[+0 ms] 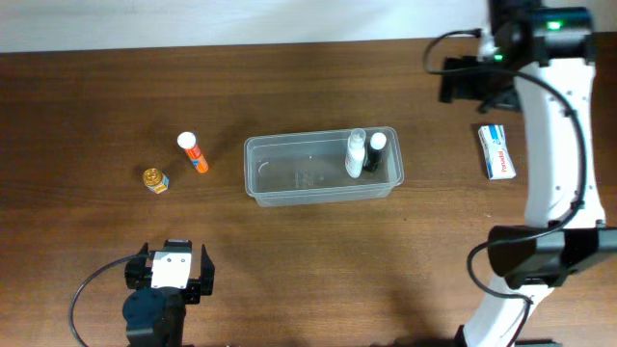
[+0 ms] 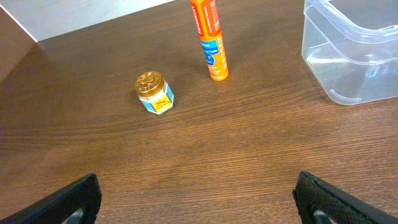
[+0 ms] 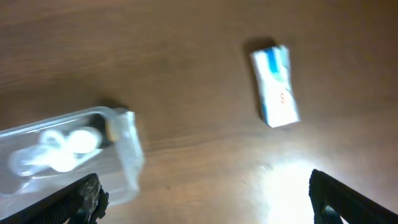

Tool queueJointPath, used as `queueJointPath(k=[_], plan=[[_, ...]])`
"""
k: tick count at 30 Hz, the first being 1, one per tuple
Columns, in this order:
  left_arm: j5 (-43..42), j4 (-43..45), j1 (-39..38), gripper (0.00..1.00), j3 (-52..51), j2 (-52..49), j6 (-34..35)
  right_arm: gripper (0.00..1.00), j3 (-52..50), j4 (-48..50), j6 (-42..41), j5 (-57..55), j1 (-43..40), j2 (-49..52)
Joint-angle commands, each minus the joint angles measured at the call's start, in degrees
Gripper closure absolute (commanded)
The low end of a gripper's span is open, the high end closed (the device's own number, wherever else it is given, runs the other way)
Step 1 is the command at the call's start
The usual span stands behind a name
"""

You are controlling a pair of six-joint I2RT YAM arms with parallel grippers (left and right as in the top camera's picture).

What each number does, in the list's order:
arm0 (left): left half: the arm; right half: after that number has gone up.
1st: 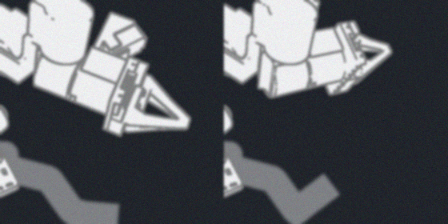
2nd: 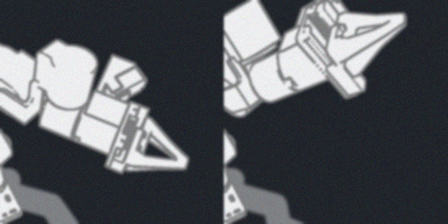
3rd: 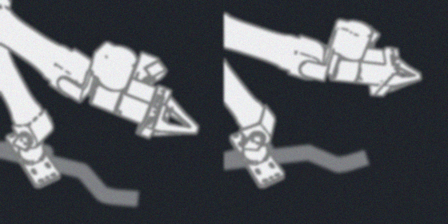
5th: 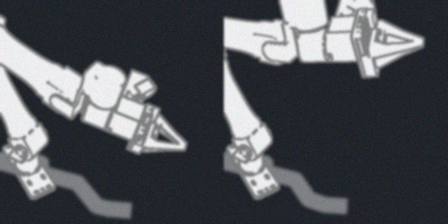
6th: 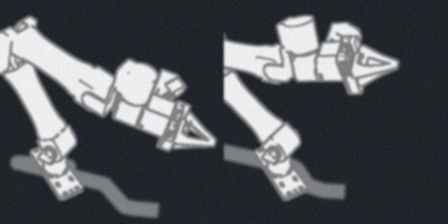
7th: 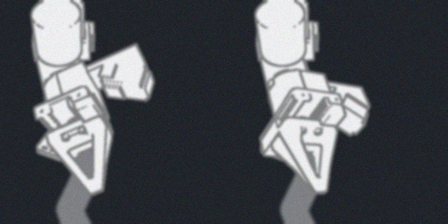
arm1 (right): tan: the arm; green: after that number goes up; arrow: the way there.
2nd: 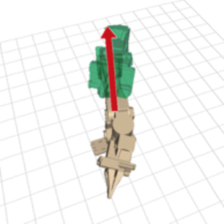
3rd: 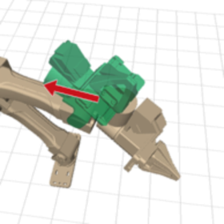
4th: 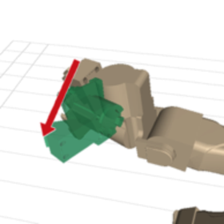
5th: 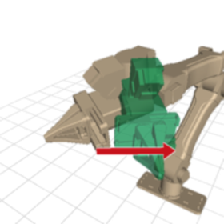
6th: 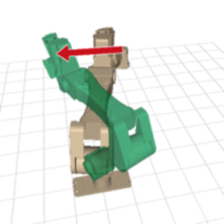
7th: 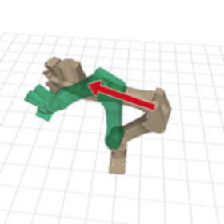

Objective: Pack container
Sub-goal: 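Move the right gripper toward the white Panadol box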

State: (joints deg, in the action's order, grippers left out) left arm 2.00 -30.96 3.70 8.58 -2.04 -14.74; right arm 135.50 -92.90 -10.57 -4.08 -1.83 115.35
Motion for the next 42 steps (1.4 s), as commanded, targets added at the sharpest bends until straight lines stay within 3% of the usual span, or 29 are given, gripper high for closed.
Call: queueJointPath(k=[1,17,29,42], plan=[[0.83,-0.33,-0.28,0.0,-0.07,-0.04,0.55,0.01,1.11,-1.22,-0.46,-0.44,-3.63,-0.76],[0.83,-0.33,-0.28,0.0,-0.07,-0.04,0.55,0.02,-1.27,-0.59,-0.7,2.34,-14.38,-0.48],[0.83,-0.33,-0.28,0.0,-0.07,-0.04,0.55,0.01,-11.45,8.15,-0.24,2.32,-14.34,-0.46],[0.83,-0.33,-0.28,0.0,-0.07,-0.04,0.55,0.01,-14.29,12.68,5.11,1.86,-14.38,0.02]])
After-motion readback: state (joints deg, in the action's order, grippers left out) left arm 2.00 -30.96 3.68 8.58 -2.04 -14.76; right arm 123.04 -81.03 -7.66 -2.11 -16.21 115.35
